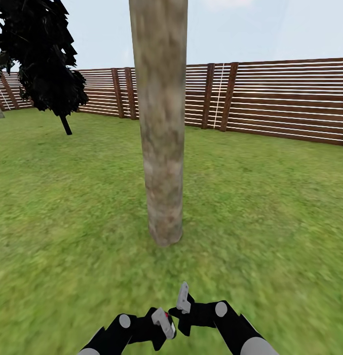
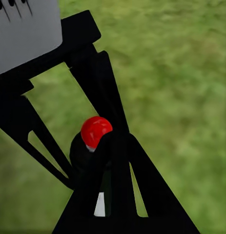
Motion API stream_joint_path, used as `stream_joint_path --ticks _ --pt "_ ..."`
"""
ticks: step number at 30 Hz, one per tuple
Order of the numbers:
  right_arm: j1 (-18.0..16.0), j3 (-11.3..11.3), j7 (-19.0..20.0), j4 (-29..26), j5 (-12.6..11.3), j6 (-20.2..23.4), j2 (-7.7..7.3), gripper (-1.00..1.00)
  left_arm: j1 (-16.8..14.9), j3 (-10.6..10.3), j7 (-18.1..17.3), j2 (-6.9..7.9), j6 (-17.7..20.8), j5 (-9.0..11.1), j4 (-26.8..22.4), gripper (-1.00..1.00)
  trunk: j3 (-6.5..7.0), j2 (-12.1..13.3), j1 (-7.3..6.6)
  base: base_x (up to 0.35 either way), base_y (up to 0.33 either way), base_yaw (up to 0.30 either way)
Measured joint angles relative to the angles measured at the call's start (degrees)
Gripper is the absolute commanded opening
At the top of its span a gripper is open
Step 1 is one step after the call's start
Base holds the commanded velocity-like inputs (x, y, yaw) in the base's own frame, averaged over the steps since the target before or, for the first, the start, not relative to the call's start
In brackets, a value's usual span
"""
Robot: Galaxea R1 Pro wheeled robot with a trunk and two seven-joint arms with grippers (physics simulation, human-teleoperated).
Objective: In the garden, pick up the pesticide atomizer on the floor and spray pesticide onto both trees until each tree trunk is fully covered.
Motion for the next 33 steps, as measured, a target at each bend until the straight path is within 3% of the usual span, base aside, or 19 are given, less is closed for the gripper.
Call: stream_joint_path --ticks 16,20,27,28,31,33 --pt "0.0 0.0 0.0 0.1 0.0 -0.1 0.0 -1.0 0.0 0.0 -0.2 0.0 0.0 0.8 0.4 -1.0 0.0 0.0 0.0 0.0 0.0 0.0" --pt "0.0 0.0 0.0 0.1 0.0 -0.1 0.0 -1.0 0.1 -0.2 0.2 0.86 0.3 0.2 0.7 -1.0 0.0 0.0 0.0 0.0 0.0 0.0" --pt "0.0 0.0 0.0 0.1 0.1 -0.1 -0.08 -1.0 0.4 -0.4 0.4 11.22 1.0 -0.9 0.7 -1.0 0.0 0.0 0.0 0.0 0.0 0.0" --pt "0.0 0.0 0.0 0.1 0.1 -0.1 -0.1 1.0 0.5 -0.4 0.5 12.48 1.0 -1.2 0.7 -1.0 0.0 0.0 0.0 0.0 0.0 0.0" --pt "0.0 -0.1 -0.1 0.1 0.0 -0.2 -0.28 1.0 0.5 0.3 0.8 15.09 1.2 -1.0 0.7 -1.0 0.0 0.0 0.0 0.0 0.0 0.0" --pt "0.0 -0.3 -0.6 0.2 0.0 -0.3 -0.52 1.0 0.4 2.3 2.0 15.37 1.4 -0.1 0.7 -1.0 0.0 0.0 0.0 0.0 0.0 0.0"
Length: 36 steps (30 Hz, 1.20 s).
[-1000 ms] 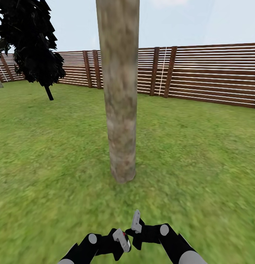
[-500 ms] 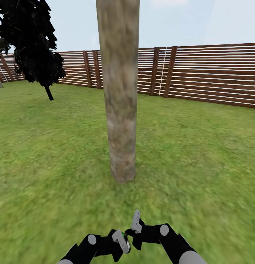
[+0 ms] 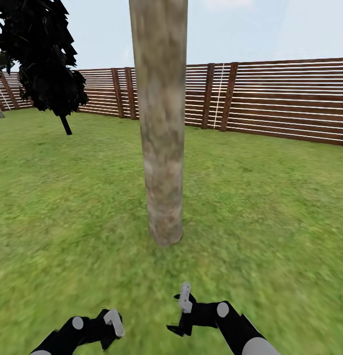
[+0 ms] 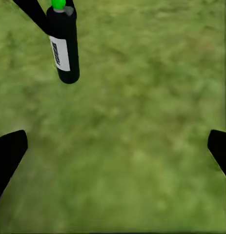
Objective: In the garden, pick up the pesticide atomizer on the floor and spray pesticide onto both trees until each tree trunk is fully covered.
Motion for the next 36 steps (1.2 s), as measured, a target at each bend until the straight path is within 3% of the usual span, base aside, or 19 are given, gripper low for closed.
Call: stream_joint_path --ticks 2,4,5,6,8,9,11,12,14,16,17,18,19,22,29,36 --pt "0.1 -0.5 -2.7 0.1 -0.3 0.0 -0.52 1.0 0.0 4.0 2.6 -0.18 0.2 1.2 0.0 -1.0 0.0 0.0 0.0 0.0 0.0 0.0" --pt "0.3 -2.1 -12.7 1.6 -0.4 -0.1 -2.36 1.0 0.0 10.2 7.3 -0.97 1.0 2.4 0.0 -1.0 0.0 0.0 0.0 0.0 0.0 0.0" --pt "0.4 -3.4 -18.3 3.6 -0.5 -0.2 -3.2 1.0 0.0 11.6 8.7 -1.97 1.4 2.7 0.0 -1.0 0.0 0.0 0.0 0.0 0.0 0.0" --pt "0.5 -4.7 -21.8 5.4 -0.5 -0.6 -3.86 1.0 0.1 12.2 9.4 -2.88 1.5 2.7 0.0 -1.0 0.0 0.0 0.0 0.0 0.0 0.0" --pt "1.3 -11.7 -30.0 11.3 -1.1 -5.9 -6.54 1.0 0.0 13.3 12.5 -4.95 2.8 2.9 0.0 -1.0 -0.01 0.0 0.0 0.0 0.0 0.0" --pt "1.9 -18.5 -32.6 14.5 -2.7 -11.8 -8.44 1.0 0.0 13.6 16.7 -6.28 7.0 4.5 -0.1 -1.0 -0.01 0.0 0.0 0.0 0.0 0.0" --pt "3.6 -23.4 -33.8 16.4 -4.6 -15.8 -11.23 1.0 -0.1 13.6 20.9 -8.0 13.1 7.8 -0.4 -1.0 -0.01 0.0 0.0 0.0 0.0 0.0" --pt "5.4 -25.3 -34.1 17.0 -7.0 -17.2 -13.01 1.0 -0.2 13.6 22.7 -8.9 16.1 10.4 -0.7 -1.0 -0.01 0.0 0.0 0.0 0.0 0.0" --pt "8.8 -27.4 -34.4 17.5 -14.7 -20.1 -15.03 1.0 -0.5 13.6 24.3 -9.73 18.8 14.8 -0.9 -1.0 -0.01 0.0 0.0 0.0 0.0 0.0" --pt "10.5 -27.9 -34.1 17.6 -21.5 -23.3 -15.63 1.0 -1.5 13.4 25.3 -9.95 19.7 18.9 -0.9 -1.0 0.0 0.0 0.0 0.0 0.0 0.0" --pt "10.8 -27.9 -34.1 17.6 -22.9 -24.0 -15.73 1.0 -2.6 13.4 25.7 -9.99 20.6 20.4 -0.8 -1.0 0.01 0.0 0.0 0.0 0.0 0.0" --pt "11.0 -28.0 -34.0 17.6 -23.9 -24.6 -15.79 1.0 -4.5 13.3 26.1 -9.82 24.3 21.5 -0.8 -1.0 0.01 0.0 0.0 0.0 0.0 0.0" --pt "11.1 -28.0 -34.0 17.5 -24.1 -24.8 -15.81 1.0 -5.3 13.3 26.2 -9.71 26.7 21.7 -0.9 -1.0 0.0 0.0 0.0 0.0 0.0 0.0" --pt "11.1 -27.9 -34.0 17.6 -24.3 -24.9 -15.64 1.0 -6.2 13.2 26.2 -9.57 29.0 21.9 -1.0 -1.0 0.0 0.0 0.0 0.0 0.0 0.0" --pt "11.2 -27.9 -34.2 18.7 -24.4 -24.9 -15.25 1.0 -6.6 13.2 26.5 -9.83 29.9 21.9 -1.8 -1.0 0.0 0.0 0.0 0.188 0.0 -0.025" --pt "11.2 -28.0 -34.2 19.7 -24.4 -24.9 -15.29 1.0 -6.7 13.2 26.6 -9.85 30.0 21.9 -2.8 -1.0 0.0 0.0 0.0 0.327 -0.043 -0.277"
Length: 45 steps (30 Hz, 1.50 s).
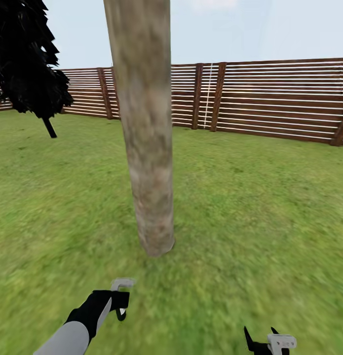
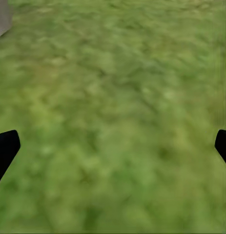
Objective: In the garden, pick up the pesticide atomizer on the floor and spray pesticide onto both trees until each tree trunk is fully covered.
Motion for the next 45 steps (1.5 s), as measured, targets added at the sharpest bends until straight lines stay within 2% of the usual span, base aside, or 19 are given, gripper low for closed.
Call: stream_joint_path --ticks 4,11,16,17,20,27,32,36,38,40,42,44,45 --pt "0.0 0.0 -0.2 -0.1 -0.1 0.0 -0.01 1.0 0.0 -0.2 0.0 -0.02 0.2 -0.2 -0.1 -1.0 0.0 0.0 0.0 0.186 -0.104 -0.195" --pt "0.0 -0.2 -0.3 -0.2 -0.3 -0.1 -0.16 1.0 0.0 -0.3 0.0 -0.3 0.1 -0.1 -1.4 -1.0 0.0 0.0 0.0 -0.203 -0.004 -0.007" --pt "0.0 -0.2 -0.3 -0.3 -0.3 -0.1 -0.22 1.0 -0.3 -0.3 0.0 -2.27 0.3 0.0 -6.4 -1.0 0.0 0.0 0.0 -0.007 0.0 -0.125" --pt "0.0 -0.3 -0.3 -0.4 -0.4 -0.1 -0.37 1.0 -1.3 -0.3 -0.1 -2.42 2.0 0.0 -7.2 -1.0 0.01 0.0 0.0 0.0 0.0 -0.255" --pt "0.0 -0.3 -0.4 -0.4 -0.3 -0.1 -0.44 1.0 -2.6 -0.5 -0.1 -2.46 4.7 -0.1 -8.0 -1.0 0.0 0.0 0.0 0.0 0.0 -0.261" --pt "0.0 -0.1 -0.3 -0.4 -0.3 -0.1 -0.37 1.0 -3.3 -0.5 -0.1 -2.55 5.3 -0.1 -8.9 -1.0 0.0 0.0 0.0 -0.231 0.0 -0.03" --pt "0.0 -0.1 -0.1 -0.3 -0.3 -0.1 -0.36 1.0 -4.2 -0.7 -0.1 -4.1 5.4 -0.1 -9.0 -1.0 0.0 0.0 0.0 -0.265 0.0 0.0" --pt "0.0 -0.1 0.0 -0.3 -0.2 -0.1 -0.36 1.0 -4.9 -1.3 -0.1 -3.1 6.0 -0.6 -10.7 -1.0 0.0 0.0 0.0 -0.025 0.0 0.0" --pt "0.0 -0.1 0.0 -0.3 -0.2 -0.1 -0.36 1.0 -5.9 -1.3 -0.4 -0.22 9.5 -0.9 -11.7 -1.0 0.0 0.0 0.0 -0.001 0.0 0.0" --pt "0.0 -0.1 0.0 -0.3 -0.2 -0.1 -0.36 1.0 -6.2 -1.3 -0.5 0.71 10.5 -0.2 -11.9 -1.0 0.0 0.0 0.0 0.0 0.0 0.0" --pt "0.0 -0.1 0.0 -0.3 -0.2 -0.1 -0.36 1.0 -6.3 -1.4 -0.4 0.09 10.5 0.1 -11.9 -1.0 0.0 0.0 0.0 0.0 0.0 0.0" --pt "0.0 -0.1 0.0 -0.2 -0.2 -0.1 -0.36 1.0 -6.3 -2.1 -0.3 -2.12 10.7 0.2 -12.0 -1.0 0.0 0.0 0.0 0.0 0.0 0.0" --pt "0.0 -0.1 0.0 -0.2 -0.2 -0.1 -0.36 1.0 -6.3 -2.9 -0.3 -2.64 10.9 0.1 -12.2 -1.0 0.0 0.0 0.0 0.0 0.0 0.0"
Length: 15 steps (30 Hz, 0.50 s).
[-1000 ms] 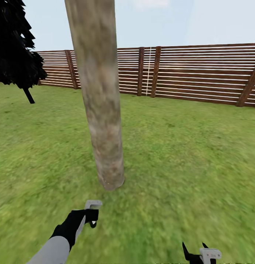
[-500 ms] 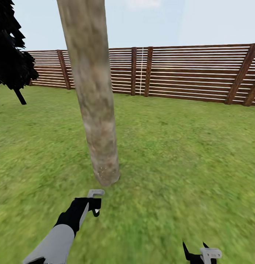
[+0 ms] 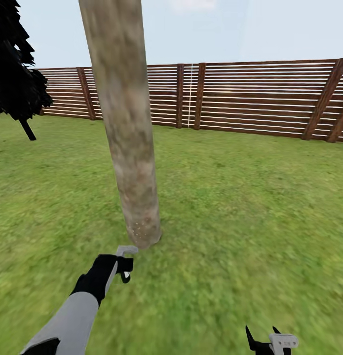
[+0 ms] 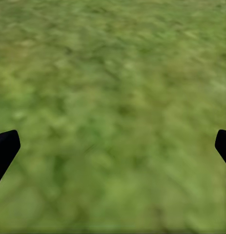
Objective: In the garden, pick up the pesticide atomizer on the floor and spray pesticide onto both trees until each tree trunk is fully covered.
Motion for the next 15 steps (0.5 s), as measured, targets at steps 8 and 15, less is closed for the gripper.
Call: stream_joint_path --ticks 8,15 --pt "0.0 0.0 0.0 0.0 0.0 0.0 0.0 1.0 -4.0 -1.2 -0.4 1.82 2.2 -0.6 -0.9 -1.0 0.0 0.0 0.0 0.0 0.0 0.0" --pt "0.0 0.0 0.0 0.0 0.1 0.0 0.0 1.0 -4.6 -1.7 -0.4 2.19 3.5 1.2 -1.0 -1.0 0.0 0.0 0.0 -0.071 0.016 0.0"
